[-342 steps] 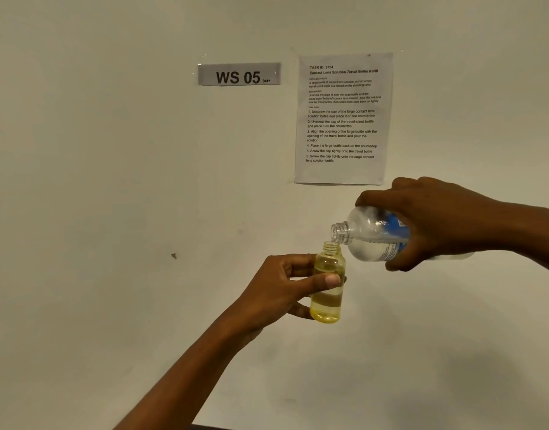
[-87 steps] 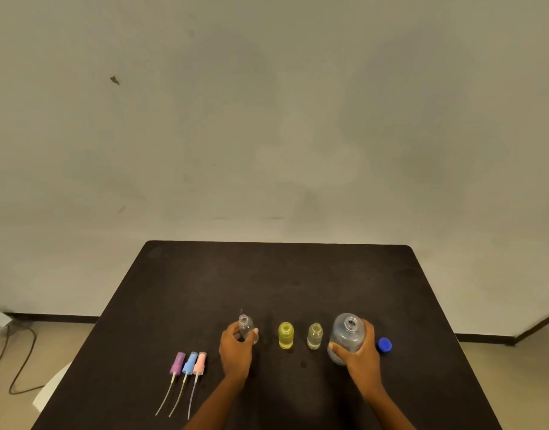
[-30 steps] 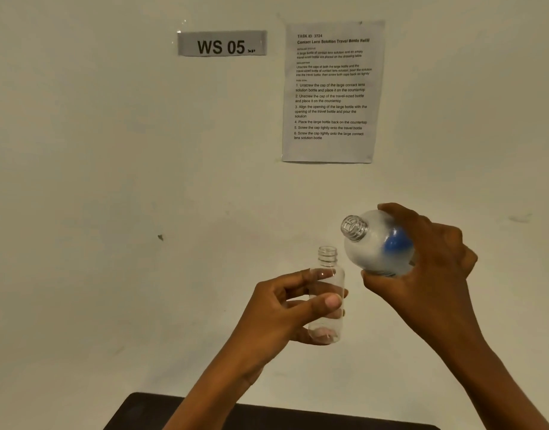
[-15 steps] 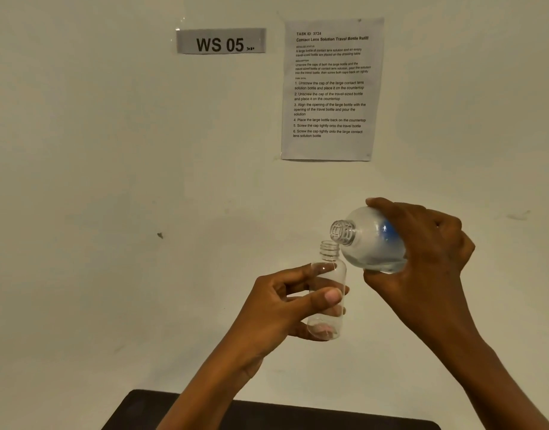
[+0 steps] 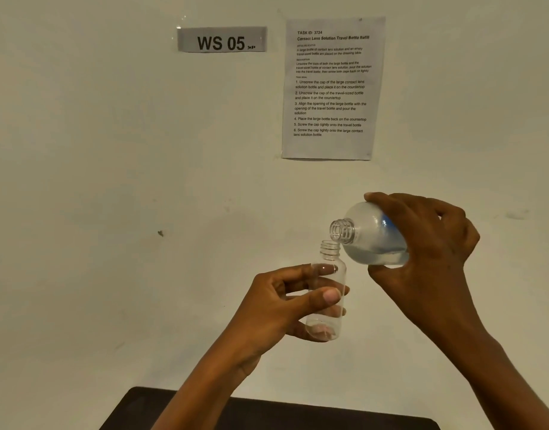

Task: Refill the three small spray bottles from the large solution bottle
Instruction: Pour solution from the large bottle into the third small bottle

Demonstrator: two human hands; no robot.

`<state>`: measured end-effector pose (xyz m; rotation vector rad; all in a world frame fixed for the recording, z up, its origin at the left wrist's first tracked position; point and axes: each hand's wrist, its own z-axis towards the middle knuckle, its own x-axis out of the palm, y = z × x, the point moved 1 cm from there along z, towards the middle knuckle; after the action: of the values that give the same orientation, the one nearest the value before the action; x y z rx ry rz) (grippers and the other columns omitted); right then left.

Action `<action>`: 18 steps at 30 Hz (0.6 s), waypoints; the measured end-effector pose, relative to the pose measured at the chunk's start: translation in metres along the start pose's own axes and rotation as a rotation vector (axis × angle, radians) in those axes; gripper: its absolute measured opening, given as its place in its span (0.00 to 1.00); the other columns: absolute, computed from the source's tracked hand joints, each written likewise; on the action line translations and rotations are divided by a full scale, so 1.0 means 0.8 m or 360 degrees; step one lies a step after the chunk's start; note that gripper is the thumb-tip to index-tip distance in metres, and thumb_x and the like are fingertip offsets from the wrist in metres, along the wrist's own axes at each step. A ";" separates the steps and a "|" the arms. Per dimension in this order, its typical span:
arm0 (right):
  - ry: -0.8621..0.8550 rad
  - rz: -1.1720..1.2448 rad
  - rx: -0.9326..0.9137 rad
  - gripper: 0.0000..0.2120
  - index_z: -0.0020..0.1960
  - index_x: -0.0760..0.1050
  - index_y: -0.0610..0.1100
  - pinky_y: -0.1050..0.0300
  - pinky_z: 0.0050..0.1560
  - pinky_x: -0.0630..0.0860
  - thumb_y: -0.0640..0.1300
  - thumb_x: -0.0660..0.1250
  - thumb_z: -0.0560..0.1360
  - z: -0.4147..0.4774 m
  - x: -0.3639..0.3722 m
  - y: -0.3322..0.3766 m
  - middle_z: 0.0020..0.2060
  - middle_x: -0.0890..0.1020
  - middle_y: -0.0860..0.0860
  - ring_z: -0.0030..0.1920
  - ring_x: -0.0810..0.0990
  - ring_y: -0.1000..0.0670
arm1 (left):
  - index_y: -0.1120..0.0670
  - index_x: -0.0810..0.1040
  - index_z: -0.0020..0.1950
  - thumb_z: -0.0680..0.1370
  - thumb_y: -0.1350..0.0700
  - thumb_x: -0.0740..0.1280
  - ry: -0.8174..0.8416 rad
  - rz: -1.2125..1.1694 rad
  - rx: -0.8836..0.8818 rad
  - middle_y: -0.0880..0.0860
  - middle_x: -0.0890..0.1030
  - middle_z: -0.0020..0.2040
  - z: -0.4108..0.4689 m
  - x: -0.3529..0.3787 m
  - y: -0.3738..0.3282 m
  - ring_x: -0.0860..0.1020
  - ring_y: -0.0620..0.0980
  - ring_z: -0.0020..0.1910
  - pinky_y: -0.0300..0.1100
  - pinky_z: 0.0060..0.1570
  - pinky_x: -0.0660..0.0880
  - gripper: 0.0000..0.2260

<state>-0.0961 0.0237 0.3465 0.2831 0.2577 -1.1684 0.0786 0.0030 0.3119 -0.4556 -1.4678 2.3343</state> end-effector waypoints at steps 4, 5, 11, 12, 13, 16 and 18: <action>0.0017 -0.0015 -0.0005 0.40 0.63 0.64 0.54 0.59 0.55 0.52 0.35 0.78 0.58 0.002 -0.001 0.001 0.58 0.75 0.46 0.60 0.65 0.41 | 0.46 0.78 0.52 0.65 0.51 0.69 0.0011 0.0000 0.0000 0.45 0.85 0.46 0.000 -0.002 -0.001 0.84 0.49 0.45 0.41 0.38 0.81 0.16; 0.0020 -0.0024 -0.0009 0.40 0.63 0.64 0.54 0.60 0.54 0.52 0.35 0.78 0.58 0.002 -0.001 0.001 0.58 0.75 0.47 0.60 0.65 0.42 | 0.46 0.78 0.52 0.65 0.51 0.69 0.0014 0.0002 -0.0002 0.44 0.85 0.45 0.000 -0.002 -0.001 0.84 0.49 0.45 0.40 0.38 0.81 0.16; 0.0033 -0.0038 -0.0034 0.39 0.63 0.65 0.54 0.65 0.57 0.50 0.35 0.77 0.59 0.004 -0.004 0.000 0.58 0.75 0.48 0.60 0.62 0.45 | 0.46 0.78 0.52 0.65 0.51 0.69 0.0024 -0.0033 -0.0006 0.44 0.85 0.45 0.000 -0.003 -0.001 0.84 0.48 0.44 0.40 0.36 0.81 0.16; 0.0035 -0.0038 -0.0034 0.38 0.63 0.65 0.54 0.63 0.56 0.51 0.35 0.77 0.59 0.005 -0.004 0.001 0.58 0.75 0.48 0.60 0.62 0.45 | 0.46 0.78 0.52 0.65 0.51 0.69 0.0025 -0.0039 -0.0005 0.44 0.85 0.45 -0.001 -0.003 -0.001 0.84 0.48 0.44 0.40 0.36 0.80 0.16; 0.0038 -0.0041 -0.0037 0.38 0.63 0.65 0.53 0.63 0.55 0.51 0.35 0.77 0.59 0.005 -0.005 0.001 0.58 0.75 0.48 0.60 0.62 0.45 | 0.46 0.78 0.52 0.65 0.51 0.69 0.0025 -0.0043 -0.0005 0.45 0.85 0.45 0.000 -0.002 -0.001 0.84 0.49 0.44 0.40 0.36 0.80 0.16; 0.0045 -0.0057 -0.0044 0.38 0.63 0.65 0.53 0.68 0.59 0.47 0.35 0.77 0.59 0.006 -0.006 0.002 0.58 0.75 0.48 0.60 0.62 0.45 | 0.46 0.78 0.53 0.65 0.51 0.69 0.0028 -0.0048 -0.0006 0.45 0.85 0.46 -0.001 -0.003 -0.001 0.84 0.49 0.45 0.40 0.37 0.81 0.16; 0.0054 -0.0066 -0.0038 0.38 0.63 0.65 0.53 0.70 0.59 0.45 0.35 0.76 0.59 0.007 -0.007 0.002 0.58 0.75 0.48 0.60 0.62 0.46 | 0.46 0.78 0.53 0.65 0.50 0.69 0.0032 -0.0049 -0.0002 0.45 0.85 0.46 -0.001 -0.003 -0.001 0.84 0.49 0.45 0.40 0.37 0.81 0.16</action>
<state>-0.0963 0.0269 0.3534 0.2779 0.3083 -1.2015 0.0814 0.0032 0.3127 -0.4526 -1.4570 2.2987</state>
